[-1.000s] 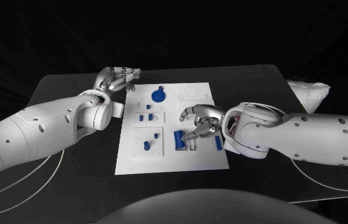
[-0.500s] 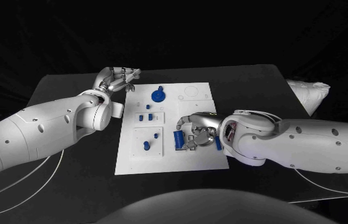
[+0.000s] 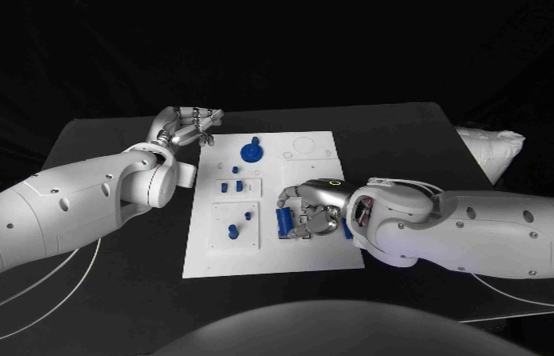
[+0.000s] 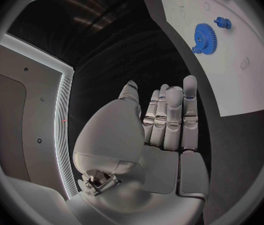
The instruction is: Assemble the parts on the task board
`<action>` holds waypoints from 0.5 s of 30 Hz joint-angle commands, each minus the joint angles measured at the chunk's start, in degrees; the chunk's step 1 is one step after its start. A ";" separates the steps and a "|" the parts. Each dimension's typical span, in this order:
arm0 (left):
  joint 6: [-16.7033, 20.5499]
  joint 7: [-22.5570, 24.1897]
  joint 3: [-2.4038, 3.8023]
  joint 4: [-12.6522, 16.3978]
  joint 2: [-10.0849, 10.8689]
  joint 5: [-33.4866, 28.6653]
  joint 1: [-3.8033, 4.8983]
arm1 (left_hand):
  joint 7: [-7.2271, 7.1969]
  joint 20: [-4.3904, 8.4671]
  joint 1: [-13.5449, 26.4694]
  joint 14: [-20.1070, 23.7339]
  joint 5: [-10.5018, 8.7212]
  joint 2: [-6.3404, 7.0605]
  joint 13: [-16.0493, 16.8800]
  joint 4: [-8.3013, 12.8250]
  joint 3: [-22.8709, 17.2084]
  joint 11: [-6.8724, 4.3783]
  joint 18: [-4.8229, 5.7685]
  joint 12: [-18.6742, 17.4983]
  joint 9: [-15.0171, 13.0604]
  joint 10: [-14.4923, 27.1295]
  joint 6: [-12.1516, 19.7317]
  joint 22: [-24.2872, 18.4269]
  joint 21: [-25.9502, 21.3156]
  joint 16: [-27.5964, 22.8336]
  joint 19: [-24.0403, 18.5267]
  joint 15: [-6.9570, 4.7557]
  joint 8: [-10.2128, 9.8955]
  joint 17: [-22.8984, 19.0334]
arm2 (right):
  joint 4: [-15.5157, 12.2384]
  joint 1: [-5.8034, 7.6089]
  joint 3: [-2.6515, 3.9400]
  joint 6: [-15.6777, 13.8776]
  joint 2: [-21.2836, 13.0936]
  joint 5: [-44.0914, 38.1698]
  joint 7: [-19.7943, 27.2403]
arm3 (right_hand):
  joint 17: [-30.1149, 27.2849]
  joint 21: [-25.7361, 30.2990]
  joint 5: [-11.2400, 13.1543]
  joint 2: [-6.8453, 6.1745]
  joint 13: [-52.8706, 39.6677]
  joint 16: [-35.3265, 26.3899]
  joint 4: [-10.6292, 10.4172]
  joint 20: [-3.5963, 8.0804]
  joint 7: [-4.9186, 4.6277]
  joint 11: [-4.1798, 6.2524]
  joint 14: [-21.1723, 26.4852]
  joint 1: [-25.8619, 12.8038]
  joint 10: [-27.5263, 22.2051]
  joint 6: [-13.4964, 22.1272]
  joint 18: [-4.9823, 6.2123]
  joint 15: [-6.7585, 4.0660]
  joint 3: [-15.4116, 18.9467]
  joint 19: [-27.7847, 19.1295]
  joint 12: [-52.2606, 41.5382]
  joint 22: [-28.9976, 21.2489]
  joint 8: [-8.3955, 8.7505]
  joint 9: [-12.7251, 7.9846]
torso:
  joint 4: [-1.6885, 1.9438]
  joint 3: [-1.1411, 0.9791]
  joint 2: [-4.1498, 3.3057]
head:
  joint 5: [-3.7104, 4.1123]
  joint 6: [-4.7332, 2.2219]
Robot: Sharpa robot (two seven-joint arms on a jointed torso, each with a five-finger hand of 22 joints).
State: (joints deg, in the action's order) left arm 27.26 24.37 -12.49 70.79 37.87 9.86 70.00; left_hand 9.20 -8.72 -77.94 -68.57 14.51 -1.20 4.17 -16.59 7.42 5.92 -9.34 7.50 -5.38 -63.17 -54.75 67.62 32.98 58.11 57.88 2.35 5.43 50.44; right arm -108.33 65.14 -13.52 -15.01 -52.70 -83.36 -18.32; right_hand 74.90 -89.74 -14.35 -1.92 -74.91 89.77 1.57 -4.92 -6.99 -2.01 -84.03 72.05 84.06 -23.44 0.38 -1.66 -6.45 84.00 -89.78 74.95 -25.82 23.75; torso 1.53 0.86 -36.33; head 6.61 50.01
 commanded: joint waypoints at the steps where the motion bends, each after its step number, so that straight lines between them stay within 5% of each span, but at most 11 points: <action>1: -0.82 0.39 0.04 0.16 -0.02 0.29 0.01 | 0.11 -0.03 -0.19 0.11 0.26 -0.24 0.00 -0.12 0.28 0.18 -0.52 0.05 -0.06 0.39 0.32 -0.05 -0.33 -0.18 0.26 0.05 0.35 -0.07 | 0.00 -0.09 -0.01 -0.67 0.14 -2.89 -0.55 | 15.10 -0.26 -0.26 -0.45 -15.09 0.23 0.04 -0.04 -0.27 -0.61 -5.97 0.35 5.94 -0.80 -0.38 0.40 -0.53 6.00 -0.22 15.05 0.21 -0.32 | -0.01 -0.01 -0.02 | -0.07 -0.01; 15: -0.88 0.33 0.04 0.20 0.00 0.29 0.01 | 0.11 -0.03 -0.19 0.11 0.26 -0.24 0.00 -0.12 0.28 0.18 -0.52 0.05 -0.06 0.39 0.32 -0.05 -0.33 -0.18 0.26 0.05 0.35 -0.07 | 0.48 -0.56 -0.01 0.41 1.16 -7.30 -3.47 | 15.10 -0.26 -1.70 -0.91 -15.09 0.23 0.55 -0.71 -0.92 -1.45 -5.97 0.98 5.94 -1.61 -0.38 1.09 -1.33 6.00 -0.22 15.05 0.45 -1.91 | 0.01 0.00 -0.02 | 0.09 -0.01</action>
State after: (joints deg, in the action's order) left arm 27.24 24.37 -12.49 70.82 37.91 9.90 69.99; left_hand 9.20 -8.72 -77.94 -68.57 14.51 -1.20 4.17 -16.59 7.42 5.92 -9.34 7.50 -5.38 -63.17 -54.75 67.62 32.98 58.11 57.88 2.35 5.43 50.44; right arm -107.87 64.67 -13.51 -15.38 -51.61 -87.95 -20.28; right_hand 74.95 -89.74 -15.73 -2.54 -74.91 89.77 2.06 -5.36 -7.50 -3.05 -84.03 72.67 84.01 -25.08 0.38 -0.81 -7.39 84.00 -89.78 74.93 -25.59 21.89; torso 1.53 0.86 -36.34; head 6.68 50.01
